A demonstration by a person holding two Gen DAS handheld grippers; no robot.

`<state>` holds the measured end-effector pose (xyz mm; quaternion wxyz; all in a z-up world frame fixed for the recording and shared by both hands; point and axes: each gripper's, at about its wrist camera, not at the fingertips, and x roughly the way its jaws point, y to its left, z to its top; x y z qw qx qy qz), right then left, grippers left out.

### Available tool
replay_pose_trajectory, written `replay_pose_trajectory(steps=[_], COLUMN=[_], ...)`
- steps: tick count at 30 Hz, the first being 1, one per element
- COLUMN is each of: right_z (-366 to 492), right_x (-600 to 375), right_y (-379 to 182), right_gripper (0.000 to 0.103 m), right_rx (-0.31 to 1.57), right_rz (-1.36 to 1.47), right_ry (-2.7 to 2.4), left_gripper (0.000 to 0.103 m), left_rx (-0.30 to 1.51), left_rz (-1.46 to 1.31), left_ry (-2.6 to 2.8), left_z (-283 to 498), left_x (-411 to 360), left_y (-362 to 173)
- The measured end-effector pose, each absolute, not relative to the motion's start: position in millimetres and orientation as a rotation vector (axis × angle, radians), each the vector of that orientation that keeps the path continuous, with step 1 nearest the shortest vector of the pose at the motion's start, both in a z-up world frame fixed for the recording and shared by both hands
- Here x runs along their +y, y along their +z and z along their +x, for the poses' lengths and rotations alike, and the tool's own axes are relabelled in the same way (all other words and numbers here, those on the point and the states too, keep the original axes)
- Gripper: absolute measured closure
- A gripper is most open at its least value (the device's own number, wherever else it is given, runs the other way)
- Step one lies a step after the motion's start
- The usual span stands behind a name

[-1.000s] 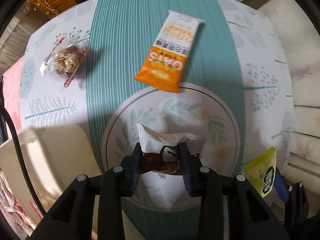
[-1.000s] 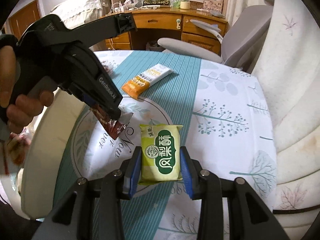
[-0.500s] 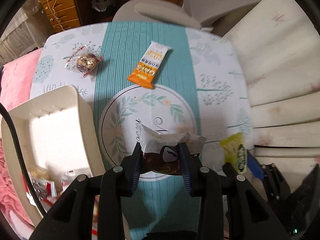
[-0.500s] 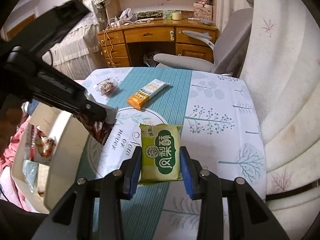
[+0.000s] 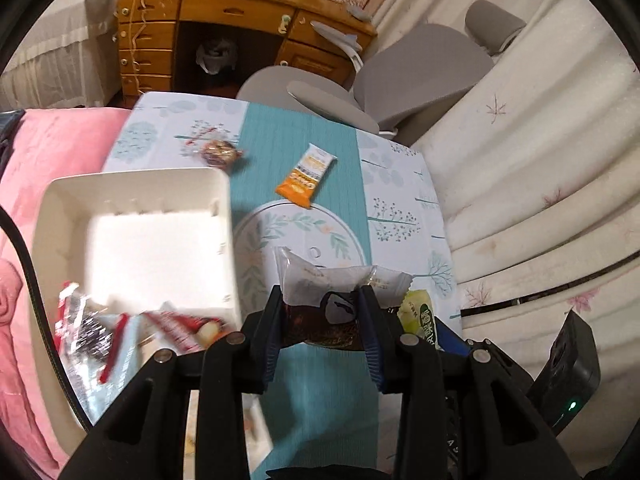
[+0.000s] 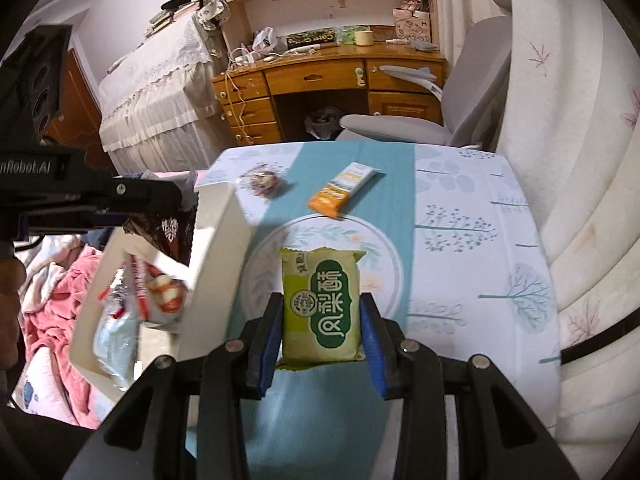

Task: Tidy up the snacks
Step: 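Carry both held packs over the white tray, then open both tools to drop the packs into the white tray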

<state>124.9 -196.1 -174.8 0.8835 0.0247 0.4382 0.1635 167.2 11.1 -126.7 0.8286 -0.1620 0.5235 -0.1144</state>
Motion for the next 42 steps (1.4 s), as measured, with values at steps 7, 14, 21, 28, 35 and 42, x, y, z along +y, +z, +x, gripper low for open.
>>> replay_pose_trajectory(steps=[7, 14, 21, 28, 35, 42], right_z=[101.6, 81.2, 61.7, 44.7, 38.0, 39.4], right_x=[-157.6, -109.5, -61.9, -29.1, -14.1, -17.2], right_y=[-157.1, -140.5, -131.4, -128.9, -129.1, -135.5], right_gripper=[0.066, 0.066, 0.066, 0.066, 0.065, 0.055], right_rx=[0.903, 0.877, 0.855, 0.843, 0.835, 0.877], right_rz=[0.101, 0.098, 0.072, 0.053, 0.061, 0.126], right_ry=[0.371, 0.411, 0.439, 0.439, 0.397, 0.359], left_gripper=[0.069, 0.069, 0.068, 0.068, 0.047, 0.024], left_rx=[1.078, 1.054, 1.045, 1.060, 1.081, 1.089], left_rz=[-0.373, -0.351, -0.345, -0.315, -0.278, -0.236], left_ry=[-0.226, -0.238, -0.257, -0.286, -0.302, -0.264], left_z=[127.4, 95.3, 79.0, 76.2, 79.8, 82.8], left_x=[56.4, 94.7, 133.1, 156.6, 165.1, 171.9], left_y=[-118.1, -109.7, -109.2, -113.9, -116.5, -116.4])
